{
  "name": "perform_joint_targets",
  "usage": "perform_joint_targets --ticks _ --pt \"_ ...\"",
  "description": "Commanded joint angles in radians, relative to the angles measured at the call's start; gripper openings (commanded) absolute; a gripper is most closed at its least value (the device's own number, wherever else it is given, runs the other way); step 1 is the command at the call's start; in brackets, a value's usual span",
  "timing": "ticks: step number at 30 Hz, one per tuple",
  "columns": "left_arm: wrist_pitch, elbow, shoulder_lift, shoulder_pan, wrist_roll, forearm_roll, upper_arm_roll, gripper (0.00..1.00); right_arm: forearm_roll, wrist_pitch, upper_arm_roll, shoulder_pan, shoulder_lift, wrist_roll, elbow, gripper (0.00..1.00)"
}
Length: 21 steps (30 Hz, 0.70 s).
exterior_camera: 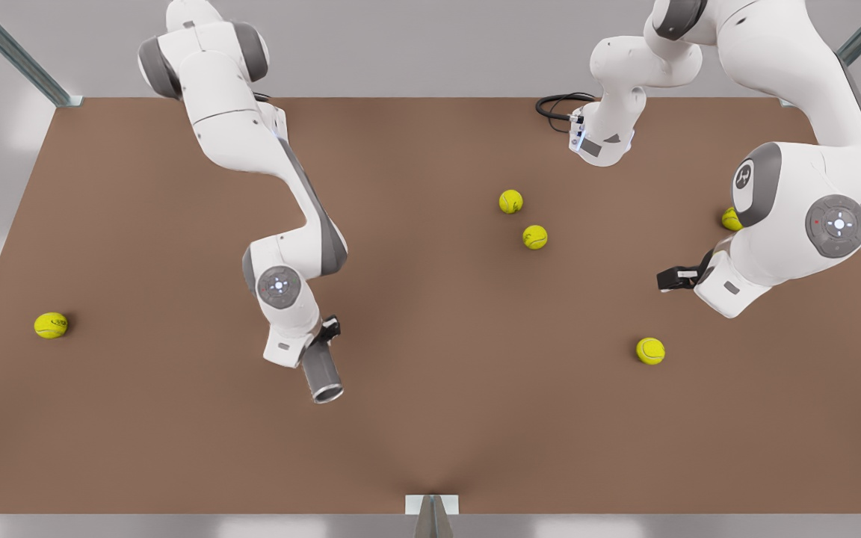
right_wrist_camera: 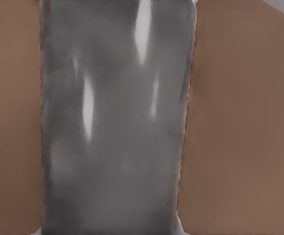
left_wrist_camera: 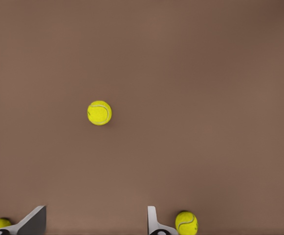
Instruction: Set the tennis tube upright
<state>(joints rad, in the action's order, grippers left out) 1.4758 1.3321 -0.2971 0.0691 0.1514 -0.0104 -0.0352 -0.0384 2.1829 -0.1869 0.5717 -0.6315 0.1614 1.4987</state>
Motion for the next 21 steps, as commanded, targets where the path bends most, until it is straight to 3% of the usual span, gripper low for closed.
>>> perform_joint_targets --ticks 1,3,5,12,21 --pt "-0.006 -0.001 0.001 0.0 0.023 -0.002 0.0 1.0 0.015 -0.051 0.017 0.004 -0.034 0.863 -0.061 0.75" --pt "-0.006 -0.001 -0.001 0.0 0.023 0.0 0.0 1.0 0.096 -0.034 0.066 0.004 -0.079 1.174 -0.149 0.75" --pt "-0.006 -0.001 0.004 0.0 0.027 -0.002 0.0 1.0 0.282 0.069 0.109 0.014 -0.099 1.276 -0.153 0.75" --pt "-0.017 -0.002 0.006 0.025 0.085 -0.002 0.0 1.0 0.396 0.213 0.112 0.138 -0.208 1.264 -0.202 0.75" --pt "-0.019 -0.002 0.004 0.025 0.083 -0.003 0.0 1.0 0.27 0.163 0.112 0.264 -0.206 0.897 -0.189 0.75"
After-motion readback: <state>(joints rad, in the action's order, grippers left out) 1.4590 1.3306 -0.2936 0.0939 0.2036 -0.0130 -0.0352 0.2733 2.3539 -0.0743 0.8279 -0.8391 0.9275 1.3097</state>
